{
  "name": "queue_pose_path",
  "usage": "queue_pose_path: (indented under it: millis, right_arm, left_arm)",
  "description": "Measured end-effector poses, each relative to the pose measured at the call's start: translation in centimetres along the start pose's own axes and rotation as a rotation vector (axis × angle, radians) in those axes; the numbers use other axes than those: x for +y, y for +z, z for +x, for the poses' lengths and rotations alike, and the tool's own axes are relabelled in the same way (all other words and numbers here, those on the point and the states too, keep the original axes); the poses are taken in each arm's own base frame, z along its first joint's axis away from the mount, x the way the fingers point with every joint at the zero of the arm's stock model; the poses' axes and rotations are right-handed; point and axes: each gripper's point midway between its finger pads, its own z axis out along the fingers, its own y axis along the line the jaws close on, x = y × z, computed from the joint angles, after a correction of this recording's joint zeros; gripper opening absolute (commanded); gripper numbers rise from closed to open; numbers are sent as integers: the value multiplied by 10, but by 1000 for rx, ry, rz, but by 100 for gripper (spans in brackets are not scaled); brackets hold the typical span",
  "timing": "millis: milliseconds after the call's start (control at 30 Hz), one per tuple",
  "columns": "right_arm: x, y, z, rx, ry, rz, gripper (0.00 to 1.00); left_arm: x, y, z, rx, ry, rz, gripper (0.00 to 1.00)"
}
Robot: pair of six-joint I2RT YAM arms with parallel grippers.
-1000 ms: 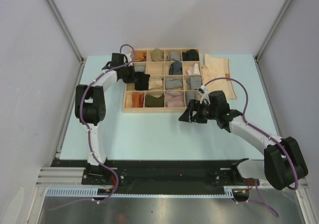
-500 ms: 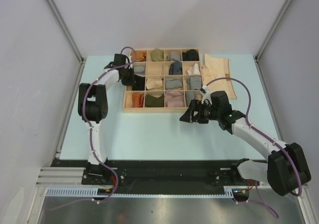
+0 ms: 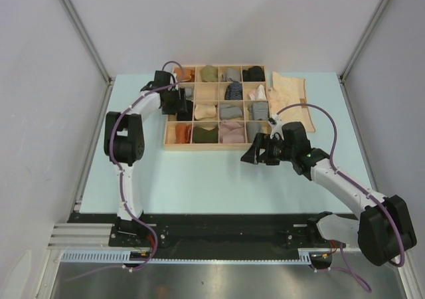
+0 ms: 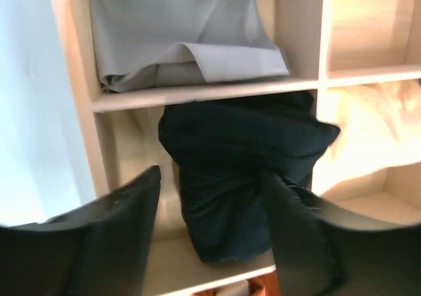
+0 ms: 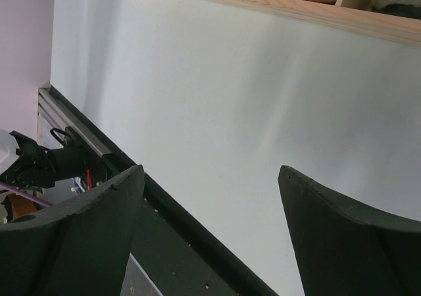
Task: Roll the underwear
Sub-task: Place the underwear in the storage box, then move the underwear to the center of the board.
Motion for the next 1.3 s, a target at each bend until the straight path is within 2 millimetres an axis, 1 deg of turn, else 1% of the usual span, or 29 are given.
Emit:
queue_pose_path:
  millis: [100,133,167,200,300,367,467,533,600,633,667,733,833,900,967,1033,1067,1133,1233,1300]
  right_arm:
    - [-2,-2,0,-6,0,18,88]
    - [-3,-3,0,-8,0,25,88]
    - [-5,-4,0,-11,0,34,88]
    - [-6,-5,-1,-15,-2,44,88]
    - [-13,-9,-3,-29,-5,77,88]
    - [-20,-12,-9,-46,6,107,88]
    - [-36,-21,-29,-104,31,172,88]
    - [-48,-28,-49,-159,45,226,88]
    - [-61,-33,-68,-206,61,273,87]
    - [-68,-34,-76,-224,70,294,86]
    - [-79,-35,-87,-244,90,321,85]
    - [-102,-33,-101,-266,125,366,84]
    - [-137,-28,-107,-273,183,428,82]
    - [-158,-22,-108,-266,220,465,80]
    - [-171,-13,-111,-261,236,481,76]
    - [-182,-1,-117,-261,241,488,75]
    - [-188,5,-121,-266,243,491,74]
    - [-198,15,-125,-270,244,499,72]
    - [-214,25,-127,-275,249,528,69]
    - [-217,28,-135,-296,246,527,68]
  left_arm:
    - [-7,-7,-1,-7,7,-3,84]
    - [-7,-10,-1,-7,6,-7,85]
    - [-8,-14,-1,-9,5,-10,89]
    - [-7,-18,-1,-9,4,-15,90]
    - [-8,-34,-3,-13,3,-26,92]
    - [-7,-51,-8,-29,1,-43,93]
    - [-4,-78,-17,-69,-4,-60,93]
    - [-4,-102,-21,-114,-7,-71,93]
    - [-6,-122,-23,-152,-5,-73,93]
    - [-9,-131,-22,-169,0,-74,93]
    - [-13,-140,-22,-191,8,-73,93]
    - [-27,-151,-19,-221,30,-54,93]
    - [-59,-159,-7,-242,71,1,93]
    - [-87,-160,8,-237,109,56,93]
    - [-108,-160,24,-223,136,103,93]
    - [-126,-159,44,-199,155,156,93]
    - [-130,-159,53,-185,159,174,93]
    - [-133,-158,66,-167,156,190,93]
    - [-128,-158,79,-150,146,194,93]
    - [-125,-158,85,-143,141,191,93]
